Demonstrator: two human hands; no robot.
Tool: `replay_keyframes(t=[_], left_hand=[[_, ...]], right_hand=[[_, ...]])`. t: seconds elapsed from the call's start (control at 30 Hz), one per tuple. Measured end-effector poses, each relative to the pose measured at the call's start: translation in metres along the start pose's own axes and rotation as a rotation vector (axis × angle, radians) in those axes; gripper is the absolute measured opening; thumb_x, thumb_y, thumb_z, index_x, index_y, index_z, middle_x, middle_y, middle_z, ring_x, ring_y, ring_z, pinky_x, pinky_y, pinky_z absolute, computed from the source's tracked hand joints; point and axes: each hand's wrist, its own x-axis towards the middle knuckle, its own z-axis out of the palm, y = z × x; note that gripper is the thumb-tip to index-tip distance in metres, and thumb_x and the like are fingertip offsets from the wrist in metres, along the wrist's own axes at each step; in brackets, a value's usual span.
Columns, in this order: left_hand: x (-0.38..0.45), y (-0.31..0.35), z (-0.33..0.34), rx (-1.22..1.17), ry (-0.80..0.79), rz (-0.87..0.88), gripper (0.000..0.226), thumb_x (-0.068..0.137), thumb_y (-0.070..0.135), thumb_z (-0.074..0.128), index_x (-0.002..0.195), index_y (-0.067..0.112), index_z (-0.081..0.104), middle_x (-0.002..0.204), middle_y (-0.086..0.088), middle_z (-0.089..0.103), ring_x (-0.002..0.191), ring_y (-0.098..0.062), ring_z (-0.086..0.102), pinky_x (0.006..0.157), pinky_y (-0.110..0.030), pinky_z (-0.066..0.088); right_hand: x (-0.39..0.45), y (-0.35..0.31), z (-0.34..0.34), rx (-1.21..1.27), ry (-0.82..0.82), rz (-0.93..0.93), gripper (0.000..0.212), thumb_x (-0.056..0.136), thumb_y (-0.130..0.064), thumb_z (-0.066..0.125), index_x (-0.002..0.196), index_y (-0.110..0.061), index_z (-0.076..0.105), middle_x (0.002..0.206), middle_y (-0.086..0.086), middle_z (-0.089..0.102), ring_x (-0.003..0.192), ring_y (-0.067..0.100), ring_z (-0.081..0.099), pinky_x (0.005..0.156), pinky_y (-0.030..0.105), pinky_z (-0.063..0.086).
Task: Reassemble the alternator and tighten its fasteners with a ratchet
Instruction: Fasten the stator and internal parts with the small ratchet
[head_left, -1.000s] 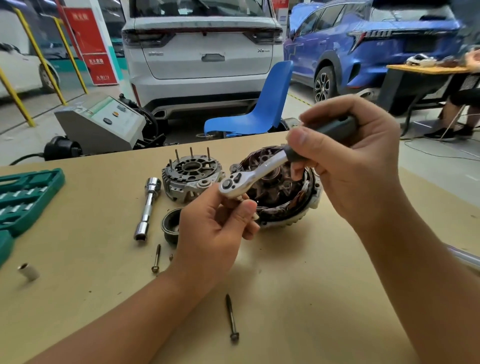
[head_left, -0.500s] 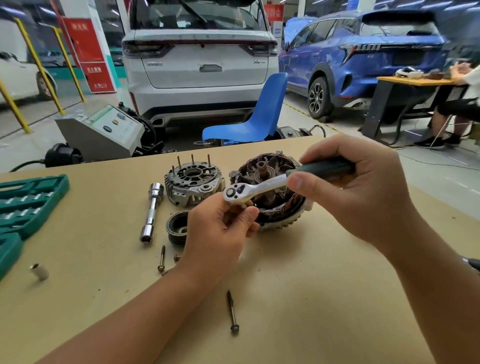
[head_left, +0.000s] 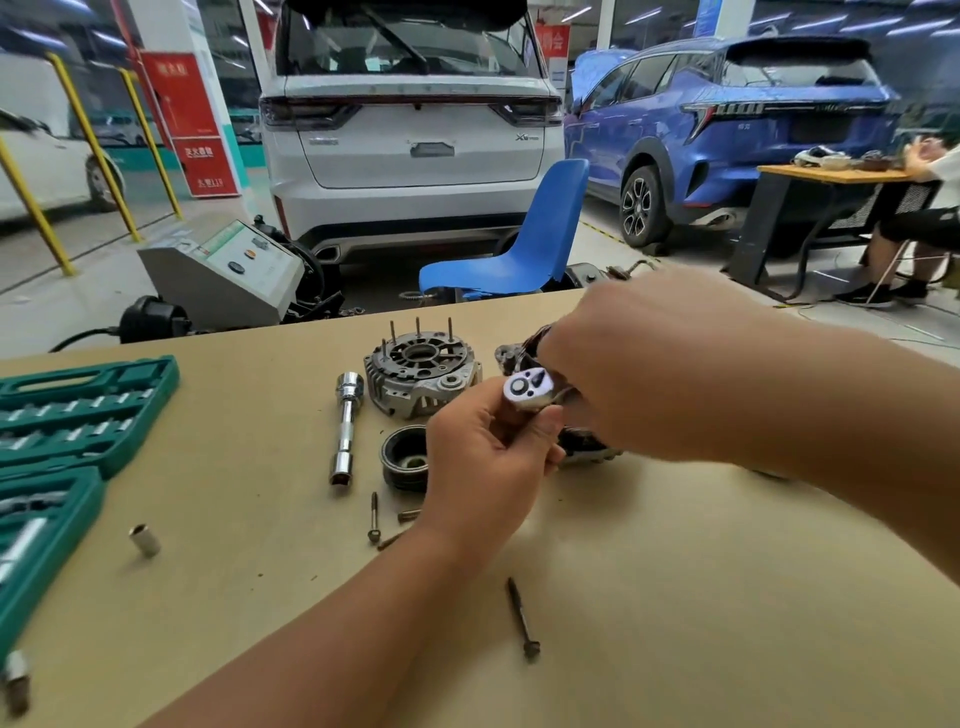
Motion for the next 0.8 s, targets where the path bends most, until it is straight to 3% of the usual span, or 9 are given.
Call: replay_keyframes(t=[0.1,0.17,0.23,0.3,0.4,0.53,0.6,0.7,0.8], left_hand=[[0.001,0.000,-0.001,0.022,-0.020,0.018,0.017,0.093,0.012,0.069,0.088,0.028,0.072,0.070,0.003,0.070,0.060,-0.016,0.068,0.056,-0.030,0.056],[0.004,-0.001,-0.003,0.045,-0.063,0.015,0.015,0.092,0.007,0.071,0.093,0.022,0.073,0.071,0.005,0.070,0.062,-0.016,0.068,0.058,-0.030,0.055],[0.006,-0.004,-0.005,0.066,-0.082,0.021,0.011,0.090,0.006,0.072,0.093,0.016,0.073,0.072,0.004,0.070,0.063,-0.017,0.067,0.059,-0.031,0.055],[0.006,-0.007,-0.005,0.051,-0.052,0.012,0.003,0.089,0.012,0.072,0.090,0.014,0.074,0.072,0.000,0.071,0.064,-0.023,0.067,0.059,-0.040,0.057],[0.006,-0.006,-0.004,0.040,-0.013,0.013,0.003,0.089,0.016,0.073,0.091,0.015,0.074,0.074,-0.004,0.072,0.067,-0.031,0.068,0.062,-0.048,0.060],[0.009,-0.006,-0.009,0.023,-0.078,0.000,0.005,0.089,0.014,0.073,0.086,0.018,0.072,0.072,-0.007,0.070,0.067,-0.035,0.066,0.063,-0.052,0.059],[0.009,-0.007,-0.010,0.034,-0.089,0.029,0.005,0.087,0.018,0.075,0.084,0.020,0.073,0.072,-0.005,0.069,0.068,-0.038,0.063,0.062,-0.056,0.056],[0.007,-0.006,-0.009,0.003,-0.054,0.025,0.015,0.083,0.027,0.077,0.086,0.013,0.075,0.072,-0.010,0.070,0.065,-0.039,0.062,0.058,-0.050,0.056],[0.010,-0.006,-0.012,-0.018,-0.077,-0.028,0.006,0.089,0.014,0.077,0.094,0.010,0.075,0.075,-0.008,0.072,0.062,-0.022,0.063,0.058,-0.036,0.056]], right_hand=[[0.001,-0.005,-0.005,0.126,-0.187,0.085,0.021,0.083,-0.034,0.063,0.071,-0.025,0.048,0.069,-0.006,0.052,0.053,0.013,0.050,0.045,0.024,0.031],[0.006,0.005,-0.007,0.023,-0.117,0.120,0.012,0.082,-0.022,0.059,0.073,-0.023,0.051,0.071,-0.004,0.052,0.056,0.016,0.051,0.049,0.026,0.037],[0.007,0.009,-0.005,-0.091,0.035,0.116,0.022,0.082,-0.017,0.057,0.068,-0.022,0.041,0.069,-0.003,0.047,0.054,0.017,0.046,0.052,0.028,0.039],[0.006,0.001,-0.002,-0.084,-0.027,0.088,0.029,0.084,-0.023,0.058,0.066,-0.023,0.035,0.067,-0.003,0.046,0.052,0.015,0.045,0.046,0.026,0.034],[0.008,-0.005,0.002,0.050,-0.169,0.089,0.020,0.079,-0.024,0.060,0.067,-0.024,0.044,0.067,-0.004,0.050,0.055,0.015,0.051,0.046,0.026,0.035],[0.015,0.010,0.002,-0.186,0.101,0.063,0.032,0.080,-0.013,0.060,0.064,-0.021,0.034,0.062,0.000,0.046,0.054,0.021,0.048,0.055,0.029,0.035],[0.014,0.009,0.005,-0.135,0.039,0.040,0.028,0.085,-0.020,0.059,0.066,-0.019,0.038,0.062,-0.003,0.041,0.049,0.013,0.038,0.046,0.023,0.026],[0.015,0.002,0.009,0.023,-0.242,-0.027,0.008,0.086,-0.026,0.061,0.085,-0.018,0.062,0.063,-0.005,0.043,0.050,0.011,0.037,0.041,0.020,0.027],[0.015,0.012,0.003,-0.046,-0.028,0.039,0.011,0.084,-0.016,0.062,0.075,-0.021,0.057,0.063,-0.001,0.052,0.054,0.017,0.050,0.051,0.027,0.037]])
